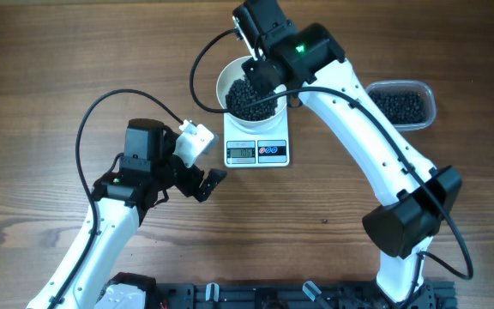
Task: Scoop item into bowl and weigh 150g on scale
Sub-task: 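Return the empty scoop to the bean tub with the right gripper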
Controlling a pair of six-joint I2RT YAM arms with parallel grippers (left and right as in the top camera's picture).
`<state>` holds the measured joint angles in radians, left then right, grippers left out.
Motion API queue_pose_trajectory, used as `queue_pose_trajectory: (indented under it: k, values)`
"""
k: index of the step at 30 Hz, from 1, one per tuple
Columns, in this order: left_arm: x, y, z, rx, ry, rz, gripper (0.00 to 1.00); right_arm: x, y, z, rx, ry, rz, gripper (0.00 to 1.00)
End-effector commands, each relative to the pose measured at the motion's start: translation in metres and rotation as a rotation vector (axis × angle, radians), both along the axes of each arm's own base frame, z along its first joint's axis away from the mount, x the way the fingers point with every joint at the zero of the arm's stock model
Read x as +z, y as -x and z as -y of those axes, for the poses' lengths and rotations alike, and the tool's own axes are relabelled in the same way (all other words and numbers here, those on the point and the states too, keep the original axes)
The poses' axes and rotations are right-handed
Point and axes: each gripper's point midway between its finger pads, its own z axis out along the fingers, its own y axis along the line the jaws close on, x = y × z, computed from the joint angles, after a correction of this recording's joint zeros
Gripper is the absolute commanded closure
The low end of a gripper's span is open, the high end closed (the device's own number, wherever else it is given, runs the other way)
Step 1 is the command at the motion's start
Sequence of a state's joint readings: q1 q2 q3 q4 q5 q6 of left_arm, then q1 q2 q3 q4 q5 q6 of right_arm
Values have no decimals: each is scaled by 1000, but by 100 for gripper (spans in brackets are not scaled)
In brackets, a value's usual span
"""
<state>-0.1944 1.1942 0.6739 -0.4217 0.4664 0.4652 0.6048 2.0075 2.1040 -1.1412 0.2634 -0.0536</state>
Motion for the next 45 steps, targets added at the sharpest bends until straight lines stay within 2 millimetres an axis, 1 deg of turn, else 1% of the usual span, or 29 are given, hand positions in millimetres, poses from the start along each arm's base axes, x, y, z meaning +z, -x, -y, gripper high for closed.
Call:
queue_pose_trajectory:
  k: [1,2,4,6,7,10,12,13,14,16,17,18,21,23,24,25,28,31,35,39,42,45]
  values:
    - [-2,3,1,-3,13,-14,0,22,-3,0,-2,-117,13,96]
    - [-2,3,1,-3,13,-14,0,22,-3,-2,7,-154,-9,96]
    - [-2,3,1,-3,13,-14,0,24,-5,1,0,-207,-30,96]
    - [-2,3,1,-3,13,-13,0,35,-9,12,-33,-269,-25,96]
    - [-2,3,1,-3,13,-14,0,44,-11,21,-58,-304,-16,96]
    - [-2,3,1,-3,13,-14,0,74,-14,59,-141,-388,22,96]
    - [-2,3,1,-3,13,-13,0,91,-13,91,-205,-423,45,95]
    - [-2,3,1,-3,13,-13,0,98,-11,116,-253,-425,56,96]
    - [-2,3,1,-3,13,-13,0,100,-9,133,-288,-420,57,96]
    - [-2,3,1,-3,13,-14,0,98,1,179,-389,-397,29,96]
    - [-2,3,1,-3,13,-14,0,93,5,196,-420,-378,7,96]
    - [-2,3,1,-3,13,-13,0,88,10,210,-453,-363,-16,96]
    - [-2,3,1,-3,13,-13,0,60,27,260,-582,-279,-113,96]
    - [-2,3,1,-3,13,-13,0,41,36,279,-621,-222,-165,96]
    - [-2,3,1,-3,13,-14,0,33,40,285,-643,-199,-188,96]
    - [-2,3,1,-3,13,-13,0,26,43,288,-654,-185,-205,95]
    - [-2,3,1,-3,13,-14,0,-2,53,298,-686,-116,-273,96]
    - [-2,3,1,-3,13,-14,0,-23,56,299,-692,-98,-308,96]
    - [-2,3,1,-3,13,-13,0,-57,54,299,-693,-92,-330,96]
    - [-2,3,1,-3,13,-14,0,-85,49,300,-693,-95,-321,96]
    - [-2,3,1,-3,13,-14,0,-101,45,300,-695,-100,-308,96]
    - [-2,3,1,-3,13,-14,0,-113,43,300,-694,-98,-311,96]
